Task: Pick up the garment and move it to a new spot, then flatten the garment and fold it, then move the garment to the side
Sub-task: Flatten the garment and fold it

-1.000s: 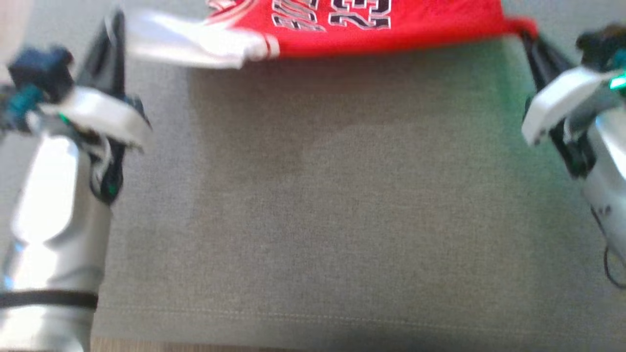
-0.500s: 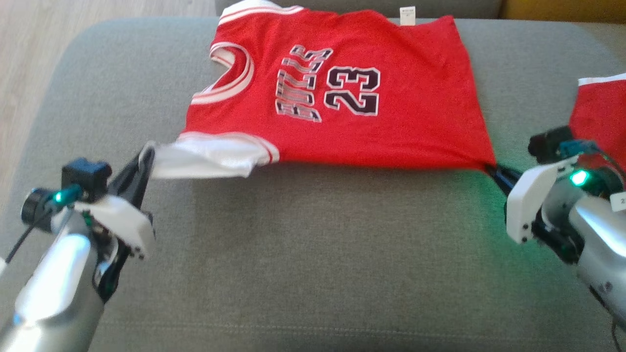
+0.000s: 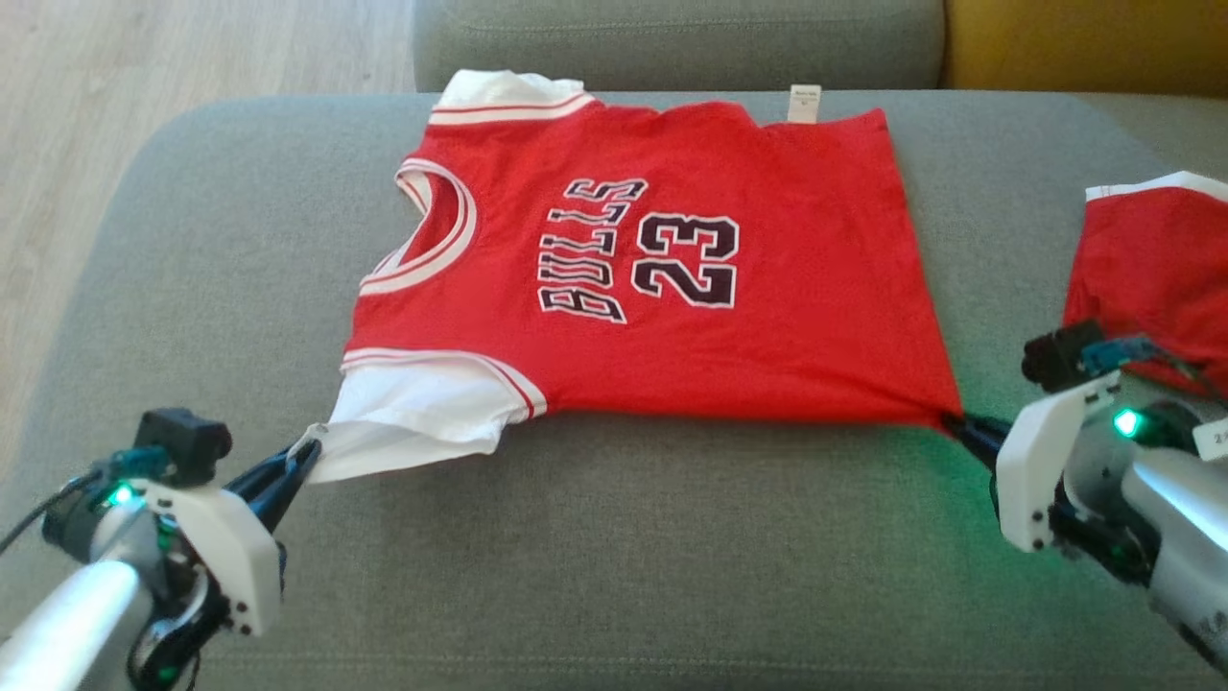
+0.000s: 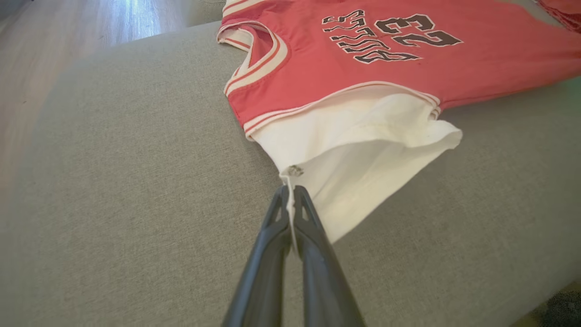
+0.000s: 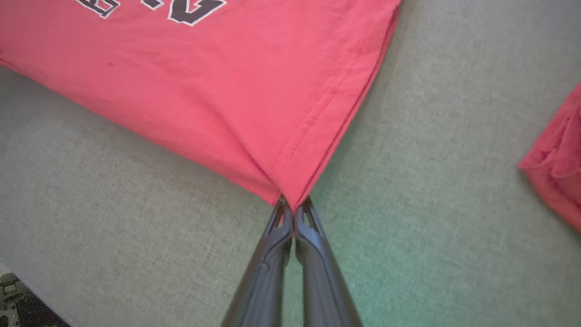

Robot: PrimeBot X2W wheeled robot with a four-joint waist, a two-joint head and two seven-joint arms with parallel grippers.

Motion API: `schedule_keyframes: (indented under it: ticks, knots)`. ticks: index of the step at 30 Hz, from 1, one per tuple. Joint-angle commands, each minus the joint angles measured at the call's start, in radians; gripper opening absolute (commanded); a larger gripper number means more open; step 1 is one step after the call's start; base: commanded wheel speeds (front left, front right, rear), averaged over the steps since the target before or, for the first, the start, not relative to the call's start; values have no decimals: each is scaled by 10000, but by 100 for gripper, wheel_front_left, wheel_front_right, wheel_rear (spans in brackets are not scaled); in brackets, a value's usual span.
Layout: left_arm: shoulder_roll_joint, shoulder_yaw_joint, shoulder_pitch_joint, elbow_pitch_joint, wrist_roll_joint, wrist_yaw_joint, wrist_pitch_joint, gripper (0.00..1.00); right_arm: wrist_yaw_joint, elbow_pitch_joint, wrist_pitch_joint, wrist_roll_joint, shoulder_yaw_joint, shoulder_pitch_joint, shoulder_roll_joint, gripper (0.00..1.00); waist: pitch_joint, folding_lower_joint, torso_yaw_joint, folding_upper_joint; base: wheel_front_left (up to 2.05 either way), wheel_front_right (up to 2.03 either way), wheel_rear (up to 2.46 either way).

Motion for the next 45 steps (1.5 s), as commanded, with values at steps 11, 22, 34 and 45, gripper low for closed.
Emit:
schedule_keyframes:
  ticks: [11, 22, 34, 45]
  knots:
    - [1567, 26, 316, -1796, -1172, 14, 1161, 0, 35, -916, 1265, 1328, 784, 631, -1052, 0, -495, 1, 68, -1, 0, 0, 0]
    - [2422, -400, 992, -2995, -2552, 14, 2195, 0, 35, -1447, 2717, 2326, 1159, 1035, -1642, 0, -834, 1, 91, -1, 0, 0, 0]
    - [2900, -386, 1030, -3624, -3029, 18, 2176, 0, 35, -1919, 2866, 2529, 1014, 1008, -1893, 0, -889, 1, 11, -1, 0, 0, 0]
    - [2351, 95, 172, -3402, -2410, 130, 854, 0, 35, -1685, 1672, 1945, 498, 303, -1594, 0, -674, 1, -81, -1, 0, 0, 0]
